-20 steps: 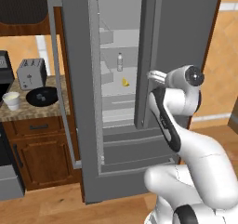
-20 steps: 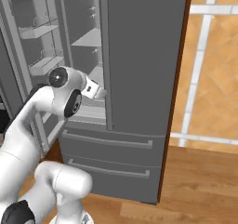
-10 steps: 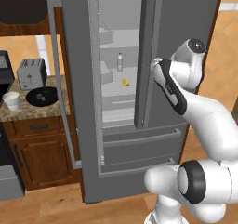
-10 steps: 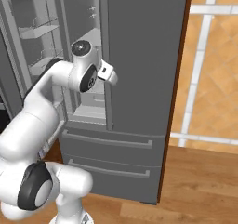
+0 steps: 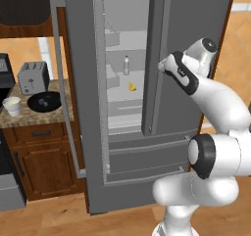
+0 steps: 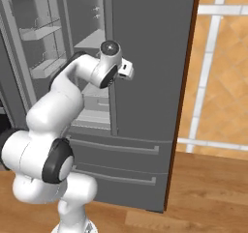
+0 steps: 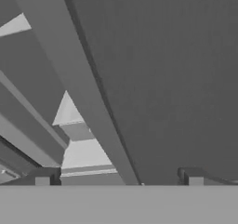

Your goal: Grab a lemon wedge from the fridge and one ice cube from the ice bowl, and put them in the glass of lemonade.

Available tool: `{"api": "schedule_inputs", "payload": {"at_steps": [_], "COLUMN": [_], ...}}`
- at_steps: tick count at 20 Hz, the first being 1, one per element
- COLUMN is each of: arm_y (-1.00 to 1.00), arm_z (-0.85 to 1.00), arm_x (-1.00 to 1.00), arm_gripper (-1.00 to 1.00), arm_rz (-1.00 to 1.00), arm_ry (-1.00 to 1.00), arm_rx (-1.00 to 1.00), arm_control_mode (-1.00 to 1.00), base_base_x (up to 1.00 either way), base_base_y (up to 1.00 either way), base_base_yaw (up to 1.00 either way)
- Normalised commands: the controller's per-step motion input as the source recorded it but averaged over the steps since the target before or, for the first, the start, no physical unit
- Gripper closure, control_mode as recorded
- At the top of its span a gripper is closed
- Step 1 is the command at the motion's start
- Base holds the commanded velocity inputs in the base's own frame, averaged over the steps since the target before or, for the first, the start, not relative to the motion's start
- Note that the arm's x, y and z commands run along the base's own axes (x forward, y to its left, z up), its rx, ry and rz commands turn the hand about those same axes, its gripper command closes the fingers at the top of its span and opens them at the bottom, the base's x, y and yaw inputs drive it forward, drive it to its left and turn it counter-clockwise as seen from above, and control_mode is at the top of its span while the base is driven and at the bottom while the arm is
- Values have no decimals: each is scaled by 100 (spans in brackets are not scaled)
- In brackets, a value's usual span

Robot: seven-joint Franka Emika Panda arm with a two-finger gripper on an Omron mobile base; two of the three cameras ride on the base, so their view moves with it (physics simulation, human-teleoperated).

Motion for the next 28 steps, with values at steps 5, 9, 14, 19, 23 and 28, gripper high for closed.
{"api": "schedule_inputs", "payload": {"at_steps": [5, 9, 14, 19, 23, 28], "arm_y": [35, 41, -6, -11, 0, 0], "arm_z": [-16, -9, -16, -22, 0, 0], "arm_x": [78, 22, 46, 47, 3, 0], "arm_gripper": [-100, -100, -100, -100, 100, 100], "arm_rz": [0, 0, 0, 0, 0, 0], "arm_ry": [-2, 2, -5, -10, 0, 0], "arm_rx": [-9, -9, 0, -1, 0, 0], "arm_control_mode": [-100, -100, -100, -100, -100, -100], "base_base_x": [0, 0, 0, 0, 0, 0], "base_base_y": [0, 0, 0, 0, 0, 0], "base_base_yaw": [0, 0, 0, 0, 0, 0]}}
